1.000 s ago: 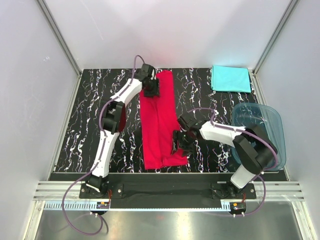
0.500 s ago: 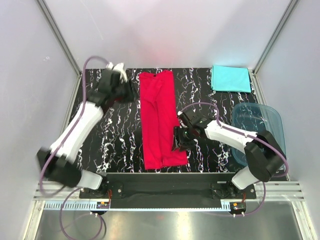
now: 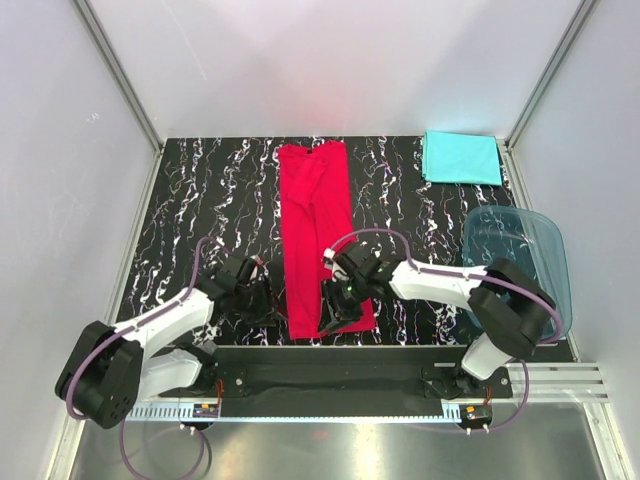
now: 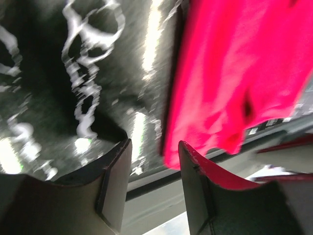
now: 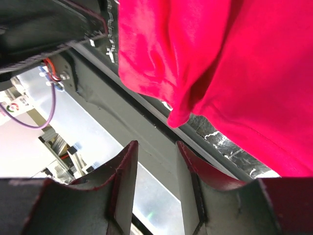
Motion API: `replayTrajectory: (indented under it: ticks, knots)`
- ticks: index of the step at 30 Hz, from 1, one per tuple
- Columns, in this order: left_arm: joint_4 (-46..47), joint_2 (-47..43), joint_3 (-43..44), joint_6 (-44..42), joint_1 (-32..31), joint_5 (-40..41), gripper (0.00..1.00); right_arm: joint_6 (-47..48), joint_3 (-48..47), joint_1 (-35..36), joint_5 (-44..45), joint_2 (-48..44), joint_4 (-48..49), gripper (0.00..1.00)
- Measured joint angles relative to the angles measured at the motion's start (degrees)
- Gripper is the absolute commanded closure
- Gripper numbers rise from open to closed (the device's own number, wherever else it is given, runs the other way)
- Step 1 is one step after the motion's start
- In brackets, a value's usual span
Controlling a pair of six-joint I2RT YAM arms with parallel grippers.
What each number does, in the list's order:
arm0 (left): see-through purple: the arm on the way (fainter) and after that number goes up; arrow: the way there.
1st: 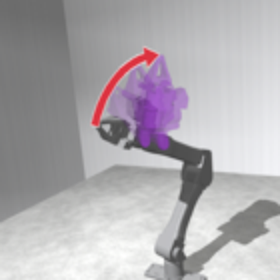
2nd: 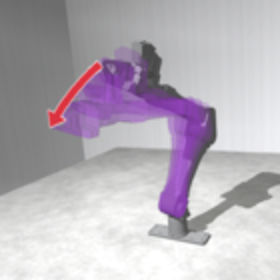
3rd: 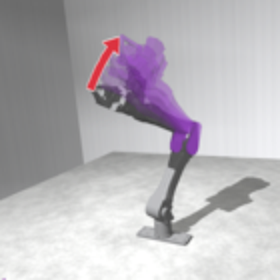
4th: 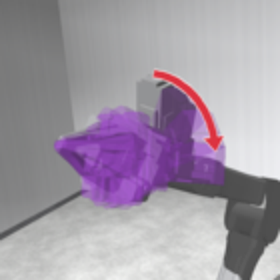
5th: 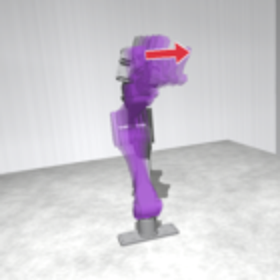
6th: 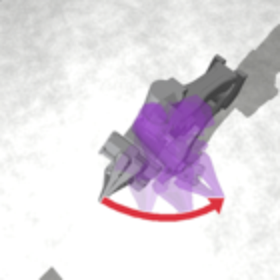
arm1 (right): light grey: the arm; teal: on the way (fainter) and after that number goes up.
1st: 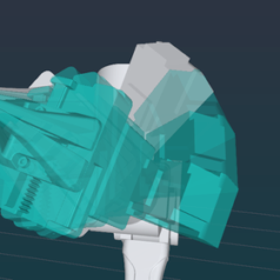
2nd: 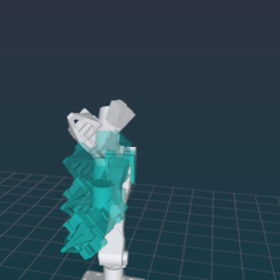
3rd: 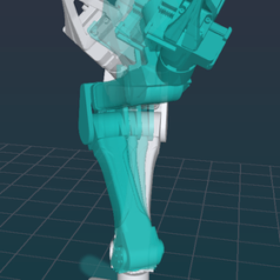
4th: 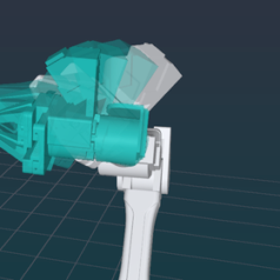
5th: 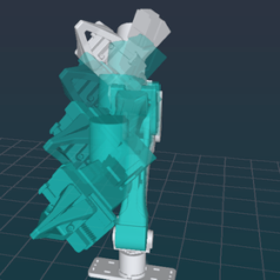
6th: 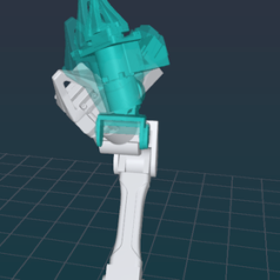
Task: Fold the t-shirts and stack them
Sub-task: Fold the tshirt
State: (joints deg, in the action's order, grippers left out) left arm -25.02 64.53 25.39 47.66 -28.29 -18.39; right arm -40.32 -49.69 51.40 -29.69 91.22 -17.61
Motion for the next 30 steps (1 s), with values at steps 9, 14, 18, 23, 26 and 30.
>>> replayTrajectory:
  ticks: [9, 14, 18, 23, 26, 30]
  knots:
    - [10.88, 2.29, -2.64, 5.03, -1.88, -2.93, 0.52, -2.6, 0.0, 0.9, 0.74, 3.19, 1.49, 0.56]
    - [12.31, 2.36, -3.41, 6.91, -2.54, -3.5, 0.53, -3.08, -0.26, 0.9, 0.76, 4.96, 1.75, 0.56]
    - [12.26, 2.36, -3.65, 8.22, -3.41, -3.78, 0.54, -3.1, -0.59, 0.9, 1.44, 6.12, 1.64, 0.59]
    - [11.06, 2.36, -3.67, 8.87, -4.48, -3.91, 0.56, -3.15, -0.59, 0.92, 2.78, 6.32, 0.83, 0.74]
    - [10.12, 2.29, -3.63, 8.98, -5.09, -3.85, 0.57, -3.3, -0.59, 0.92, 3.82, 6.32, -0.22, 0.86]
    - [7.58, 0.96, -3.5, 8.92, -5.6, -2.97, 0.57, -3.69, -0.37, 0.92, 5.33, 6.32, -1.44, 0.9]
